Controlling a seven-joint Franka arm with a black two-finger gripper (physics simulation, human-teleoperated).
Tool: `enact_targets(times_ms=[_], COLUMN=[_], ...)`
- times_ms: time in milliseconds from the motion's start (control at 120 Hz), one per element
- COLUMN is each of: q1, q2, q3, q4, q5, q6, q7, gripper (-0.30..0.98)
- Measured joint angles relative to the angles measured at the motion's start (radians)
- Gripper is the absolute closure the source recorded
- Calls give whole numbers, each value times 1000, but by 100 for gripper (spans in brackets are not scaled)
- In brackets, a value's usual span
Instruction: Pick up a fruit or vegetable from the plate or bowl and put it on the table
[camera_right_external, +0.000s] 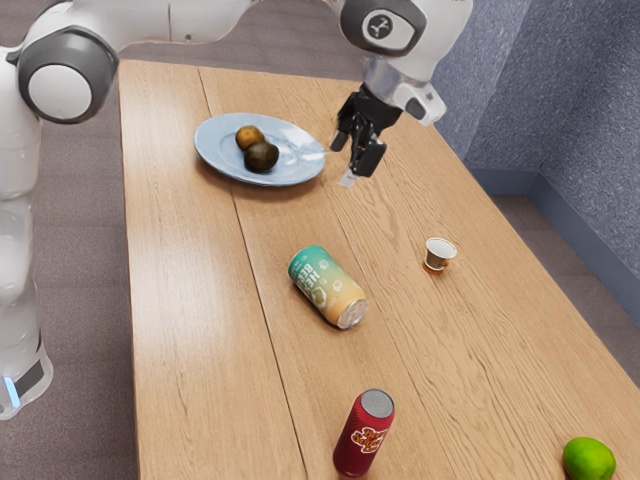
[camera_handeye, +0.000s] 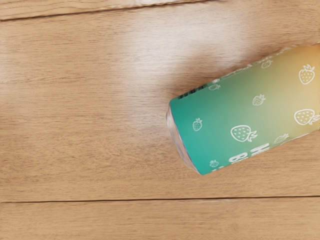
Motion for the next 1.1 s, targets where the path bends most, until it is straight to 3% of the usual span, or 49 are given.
enact_targets(times_ms=[158,317,592,683,933,1100], q1=[48,28,84,135,148,151], q2=[32,28,-166,-173,-178,-179], q3=[-27,-33,245,287,344,346], q4=[-13,-14,-363,-386,-501,-505], q5=[22,38,-77,-92,-124,-76], q6=[93,139,282,320,422,514], q7=[-7,-30,-17,-8,18,61], gripper=[0,0,0,0,0,0])
